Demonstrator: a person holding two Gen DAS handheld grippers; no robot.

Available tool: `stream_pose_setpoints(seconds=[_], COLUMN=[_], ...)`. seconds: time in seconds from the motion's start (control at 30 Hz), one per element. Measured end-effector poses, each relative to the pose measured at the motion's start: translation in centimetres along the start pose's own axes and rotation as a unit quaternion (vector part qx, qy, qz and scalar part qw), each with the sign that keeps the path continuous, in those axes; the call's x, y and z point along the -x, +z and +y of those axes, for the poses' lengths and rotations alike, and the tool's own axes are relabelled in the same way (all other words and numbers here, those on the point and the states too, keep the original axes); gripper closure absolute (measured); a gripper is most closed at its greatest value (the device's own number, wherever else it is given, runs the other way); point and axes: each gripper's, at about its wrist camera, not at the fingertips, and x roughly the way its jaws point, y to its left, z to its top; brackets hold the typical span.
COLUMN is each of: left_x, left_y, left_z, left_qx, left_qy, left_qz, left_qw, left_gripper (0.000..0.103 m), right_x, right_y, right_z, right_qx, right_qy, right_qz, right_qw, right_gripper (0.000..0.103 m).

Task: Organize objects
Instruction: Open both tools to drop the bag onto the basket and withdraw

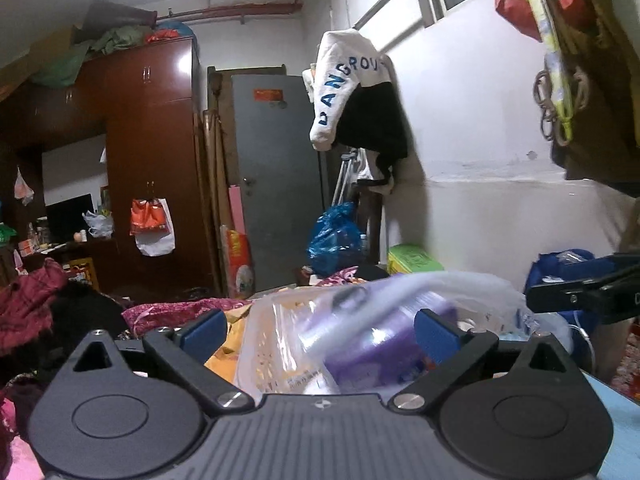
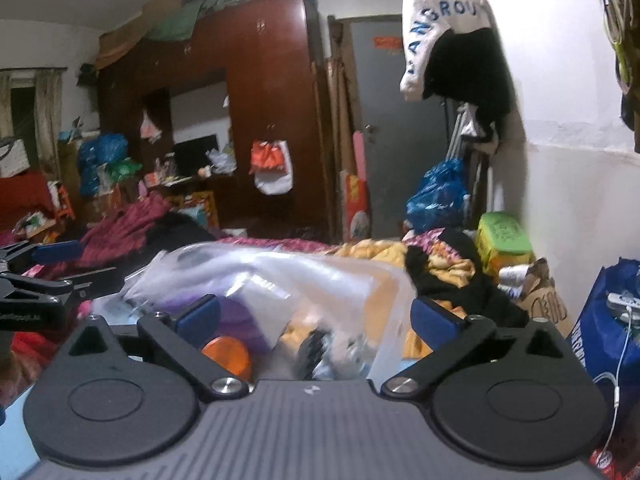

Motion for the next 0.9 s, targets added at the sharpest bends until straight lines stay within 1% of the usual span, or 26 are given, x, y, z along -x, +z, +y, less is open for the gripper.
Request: stream_pose_setpoints(seconds=[0.07, 0.1, 0.17, 0.2, 0.27, 0.37, 0.43, 0.53, 0.6, 0.73, 0.8, 0.9], left_x=[1.3, 2.0, 3.5, 4.6, 6.4, 8.9, 10.5, 13.1, 14.7, 17.8, 19.2, 19.8], left_y=[-0.2, -0.3, -0.3, -0.4, -0.6, -0.9, -1.3, -2.3, -3.0, -4.8, -5.6, -5.8], left_z=[0.0, 0.0, -0.1, -0.3, -0.7, -1.5, -2.1, -2.8, -3.6, -5.0, -5.3, -5.4], left_qx=[0.011, 0.014, 0.017, 0.017, 0.01, 0.002, 0.004, 0.005, 0.003, -0.001, 0.001, -0.002], left_qy=[-0.003, -0.006, -0.007, -0.009, -0.008, -0.003, -0.009, -0.033, -0.049, -0.074, -0.077, -0.054], left_qz=[0.005, 0.005, -0.001, -0.007, -0.013, -0.018, -0.028, -0.034, -0.027, -0.041, -0.05, -0.053], left_qw=[0.9999, 0.9999, 0.9998, 0.9998, 0.9998, 0.9998, 0.9996, 0.9989, 0.9984, 0.9964, 0.9958, 0.9971], left_gripper=[0.002, 0.002, 0.002, 0.002, 0.002, 0.002, 0.002, 0.002, 0.002, 0.002, 0.002, 0.002], right_x=[0.8, 1.2, 2.2, 2.8, 4.6, 6.9, 8.3, 10.1, 11.1, 12.6, 13.2, 13.9], right_y=[-0.3, -0.4, -0.8, -1.1, -1.7, -2.5, -3.0, -4.1, -4.7, -5.8, -6.4, -7.1], right_z=[0.4, 0.8, 1.9, 2.6, 4.0, 5.1, 5.7, 6.1, 6.2, 6.3, 6.6, 6.8], right_qx=[0.009, 0.013, 0.02, 0.032, 0.057, 0.059, 0.061, 0.049, 0.035, 0.01, 0.012, 0.014], right_qy=[0.016, 0.014, -0.017, -0.035, -0.048, -0.039, -0.028, -0.006, 0.007, 0.021, 0.02, 0.01], right_qz=[0.002, 0.006, 0.017, 0.018, 0.001, -0.006, -0.001, -0.009, -0.018, -0.018, -0.018, -0.028], right_qw=[1.0, 1.0, 1.0, 0.999, 0.997, 0.997, 0.998, 0.999, 0.999, 1.0, 1.0, 0.999], right_gripper=[0.0, 0.0, 0.0, 0.0, 0.0, 0.0, 0.0, 0.0, 0.0, 0.0, 0.0, 0.0])
